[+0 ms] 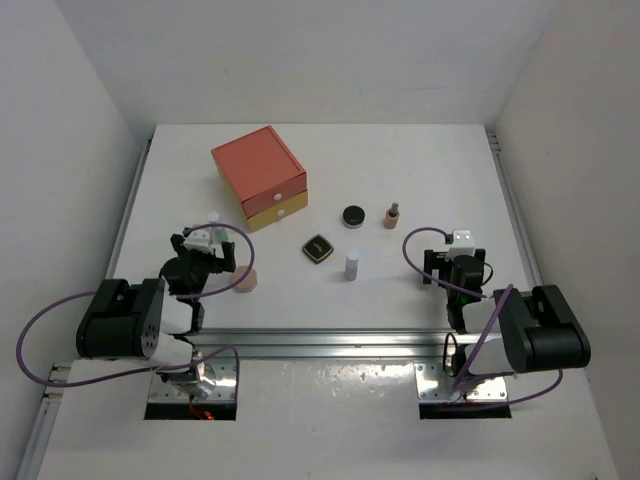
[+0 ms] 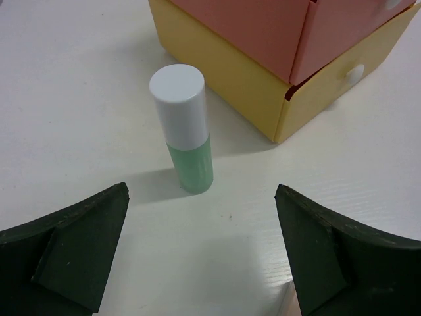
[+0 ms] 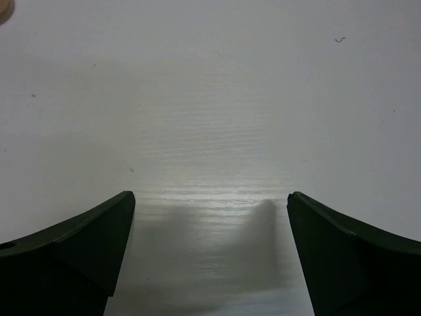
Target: Organize the makeup
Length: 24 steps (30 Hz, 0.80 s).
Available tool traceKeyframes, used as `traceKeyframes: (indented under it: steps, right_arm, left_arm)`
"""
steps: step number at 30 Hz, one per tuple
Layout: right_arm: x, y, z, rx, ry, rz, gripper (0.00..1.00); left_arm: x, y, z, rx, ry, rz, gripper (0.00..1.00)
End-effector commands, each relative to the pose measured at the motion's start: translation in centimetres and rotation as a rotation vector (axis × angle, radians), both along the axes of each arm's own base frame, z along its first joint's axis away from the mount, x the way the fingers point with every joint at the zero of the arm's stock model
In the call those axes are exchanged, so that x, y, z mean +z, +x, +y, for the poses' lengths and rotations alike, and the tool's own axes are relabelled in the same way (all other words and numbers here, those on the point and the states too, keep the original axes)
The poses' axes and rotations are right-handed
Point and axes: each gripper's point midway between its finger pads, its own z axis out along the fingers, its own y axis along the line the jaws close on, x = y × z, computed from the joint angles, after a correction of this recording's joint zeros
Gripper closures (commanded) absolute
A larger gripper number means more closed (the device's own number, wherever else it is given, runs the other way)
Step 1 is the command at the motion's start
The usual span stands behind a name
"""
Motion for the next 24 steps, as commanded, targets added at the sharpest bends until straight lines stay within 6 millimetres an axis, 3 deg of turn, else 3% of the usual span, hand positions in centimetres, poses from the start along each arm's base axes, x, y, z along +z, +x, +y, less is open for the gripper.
traceKeyframes:
  steps: [1, 4, 5, 6, 7, 8, 10, 12, 13, 14, 15, 16, 17, 18, 19, 20, 21, 22, 23, 24]
  right_arm:
    - [-1.2, -1.9, 0.1, 0.015, -0.004, 0.033, 0.00]
    - [-0.5, -1.0, -0.4, -0.021, -0.012, 0.063, 0.00]
    - [-0.3, -0.8, -0.3, -0.020, -0.013, 0.081, 0.00]
    - [-0.7, -1.5, -0.3, -0.019, -0.013, 0.140, 0.00]
    - [1.1, 0.2, -0.1, -0.019, -0.009, 0.135, 0.00]
    - [1.9, 0.6, -0.1, -0.022, -0.006, 0.131, 0.00]
    - [4.1, 1.6, -0.1, -0.016, -0.018, 0.129, 0.00]
    - [5.8, 2.4, -0.1, -0.008, -0.027, 0.108, 0.00]
    - [7.6, 3.1, 0.0, 0.002, -0.038, 0.076, 0.00]
    - [9.2, 3.8, 0.7, 0.040, -0.062, 0.067, 0.00]
    - [10.2, 4.2, 1.2, 0.056, -0.066, 0.058, 0.00]
    - [10.7, 4.2, 1.3, 0.092, -0.112, 0.085, 0.00]
    - [14.2, 5.9, 2.1, 0.157, -0.203, 0.050, 0.00]
    - [14.4, 6.0, 3.1, 0.193, -0.247, 0.082, 0.00]
    - [16.8, 6.8, 4.3, 0.246, -0.313, 0.068, 0.00]
    - [18.6, 7.6, 4.3, 0.254, -0.395, 0.077, 0.00]
    - [18.7, 8.0, 5.1, 0.268, -0.446, 0.104, 0.00]
    - [21.7, 9.2, 6.5, 0.300, -0.506, 0.093, 0.00]
    - [21.7, 9.8, 7.0, 0.312, -0.540, 0.119, 0.00]
    - [24.5, 10.5, 8.4, 0.292, -0.554, 0.075, 0.00]
  left_arm:
    - [2.5, 0.8, 0.0, 0.003, -0.009, -0.090, 0.00]
    - [2.5, 0.8, 0.2, 0.024, 0.010, -0.092, 0.00]
    - [3.4, 0.8, -0.1, 0.014, 0.010, -0.122, 0.00]
    - [3.4, 1.1, -0.3, 0.005, 0.001, -0.108, 0.00]
    - [3.4, 1.2, -0.3, -0.018, -0.001, -0.091, 0.00]
    - [4.7, 1.9, -0.7, -0.056, 0.013, -0.097, 0.00]
    - [4.9, 1.3, -2.1, -0.139, 0.106, -0.037, 0.00]
    - [5.7, 0.3, -1.7, -0.104, 0.112, -0.052, 0.00]
    - [8.0, -0.5, -1.7, -0.100, 0.116, -0.129, 0.00]
    - [8.9, -1.0, -1.7, -0.099, 0.134, -0.152, 0.00]
    - [8.1, -1.7, -2.2, -0.126, 0.141, -0.111, 0.00]
    - [10.5, -2.1, -2.3, -0.132, 0.154, -0.170, 0.00]
    - [11.2, -2.5, -2.8, -0.158, 0.168, -0.182, 0.00]
    - [12.2, -2.6, -3.1, -0.167, 0.167, -0.181, 0.00]
    - [13.2, -2.8, -3.4, -0.179, 0.168, -0.199, 0.00]
    - [14.2, -3.0, -3.9, -0.199, 0.168, -0.219, 0.00]
    - [16.5, -2.8, -3.9, -0.196, 0.170, -0.260, 0.00]
    - [16.9, -2.3, -3.9, -0.197, 0.159, -0.246, 0.00]
    - [18.5, -2.3, -4.3, -0.205, 0.145, -0.268, 0.00]
    - [20.8, -0.9, -4.3, -0.196, 0.128, -0.269, 0.00]
